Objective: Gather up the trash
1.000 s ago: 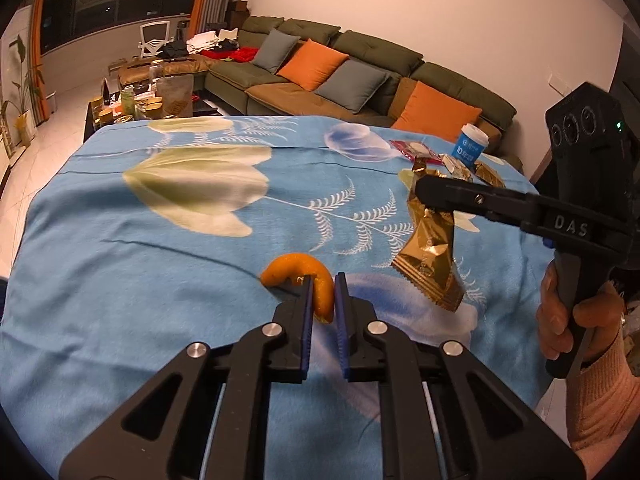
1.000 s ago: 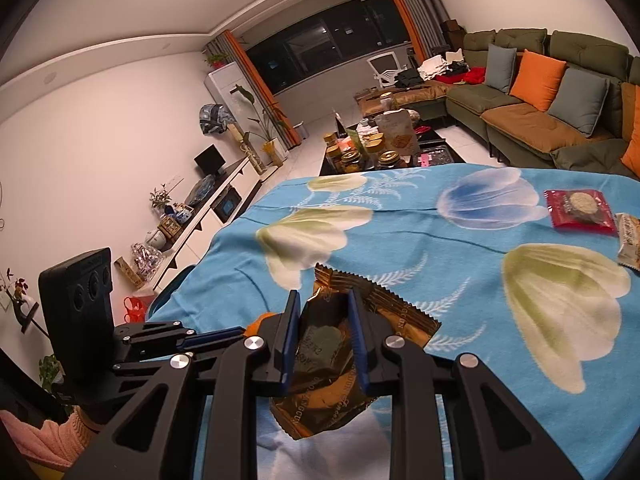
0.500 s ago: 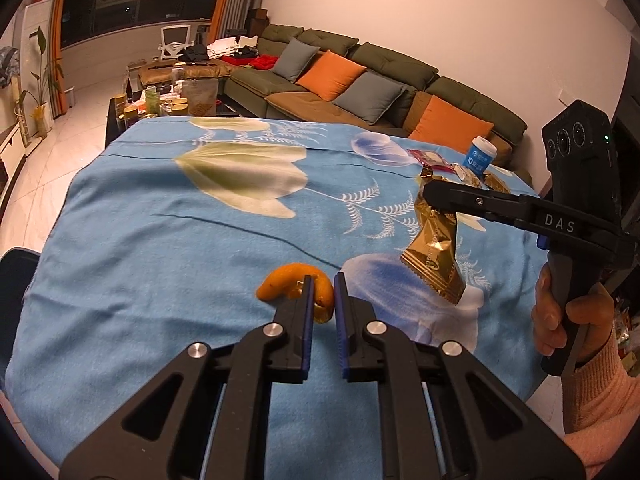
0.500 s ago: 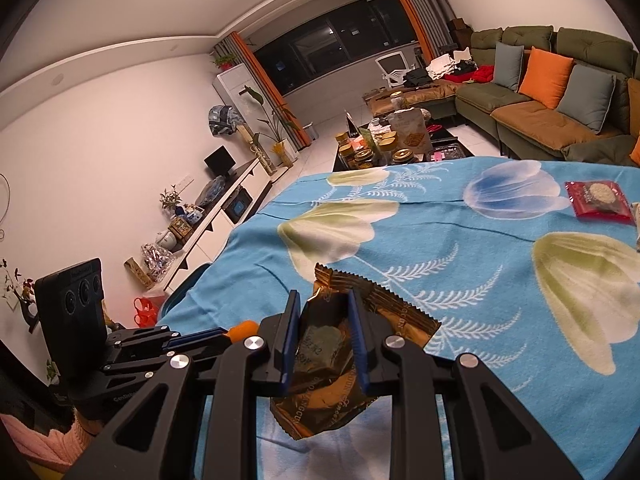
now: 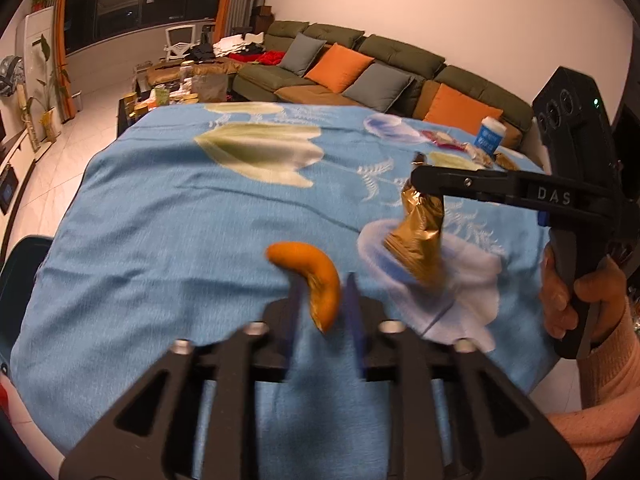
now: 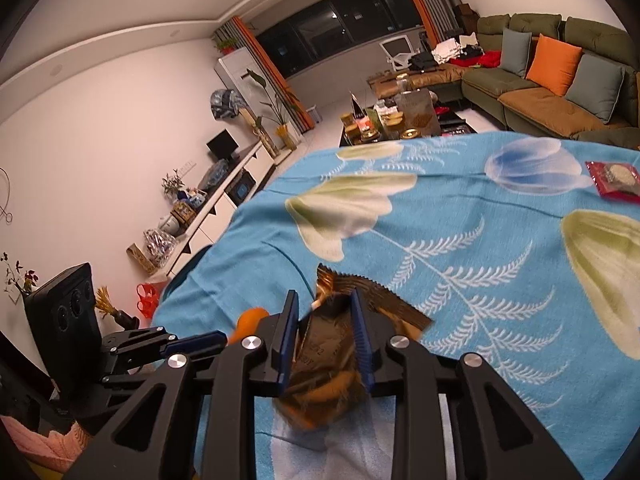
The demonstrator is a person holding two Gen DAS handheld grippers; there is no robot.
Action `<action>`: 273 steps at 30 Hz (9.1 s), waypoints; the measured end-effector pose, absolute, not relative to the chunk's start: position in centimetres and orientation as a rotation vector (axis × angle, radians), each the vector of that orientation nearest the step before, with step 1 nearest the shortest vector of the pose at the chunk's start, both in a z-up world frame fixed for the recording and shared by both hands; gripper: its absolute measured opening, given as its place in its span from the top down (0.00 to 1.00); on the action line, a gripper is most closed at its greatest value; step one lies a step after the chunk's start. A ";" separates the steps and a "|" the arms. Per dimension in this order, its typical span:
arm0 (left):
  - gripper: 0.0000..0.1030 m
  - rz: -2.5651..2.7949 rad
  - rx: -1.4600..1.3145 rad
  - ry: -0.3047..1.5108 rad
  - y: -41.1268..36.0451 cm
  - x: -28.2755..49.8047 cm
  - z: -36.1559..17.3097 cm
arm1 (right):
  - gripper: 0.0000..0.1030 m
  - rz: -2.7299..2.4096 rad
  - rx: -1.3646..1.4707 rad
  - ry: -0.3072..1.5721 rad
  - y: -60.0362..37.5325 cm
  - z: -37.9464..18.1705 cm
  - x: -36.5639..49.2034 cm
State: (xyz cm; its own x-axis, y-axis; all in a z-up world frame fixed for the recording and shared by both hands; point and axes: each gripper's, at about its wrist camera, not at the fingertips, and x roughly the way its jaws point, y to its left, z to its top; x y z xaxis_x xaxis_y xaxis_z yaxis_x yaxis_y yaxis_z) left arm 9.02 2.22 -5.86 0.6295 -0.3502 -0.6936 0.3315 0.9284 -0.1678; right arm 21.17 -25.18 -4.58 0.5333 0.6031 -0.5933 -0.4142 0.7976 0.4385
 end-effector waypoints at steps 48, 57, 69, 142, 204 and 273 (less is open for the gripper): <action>0.70 -0.366 -0.115 0.886 4.9 12.0 -6.7 | 0.40 0.722 0.294 0.961 -26.1 -7.5 21.6; 0.67 -0.379 -0.098 0.919 4.5 12.0 -6.3 | 0.39 0.668 0.290 0.936 -26.6 -7.4 21.9; 0.62 -0.406 -0.082 0.869 3.3 10.8 -6.7 | 0.36 0.603 0.219 0.931 -25.7 -7.2 21.6; 0.87 -0.310 -0.136 0.781 8.2 8.0 -6.7 | 0.73 0.889 -0.068 0.947 -17.7 -4.9 18.2; 0.87 -0.166 -0.143 0.668 13.6 5.1 -2.5 | 0.97 0.951 0.132 0.845 -14.1 -1.9 21.1; 0.87 0.201 -0.307 0.766 30.7 10.2 -8.1 | 0.97 1.019 -0.044 1.042 11.3 -6.8 27.6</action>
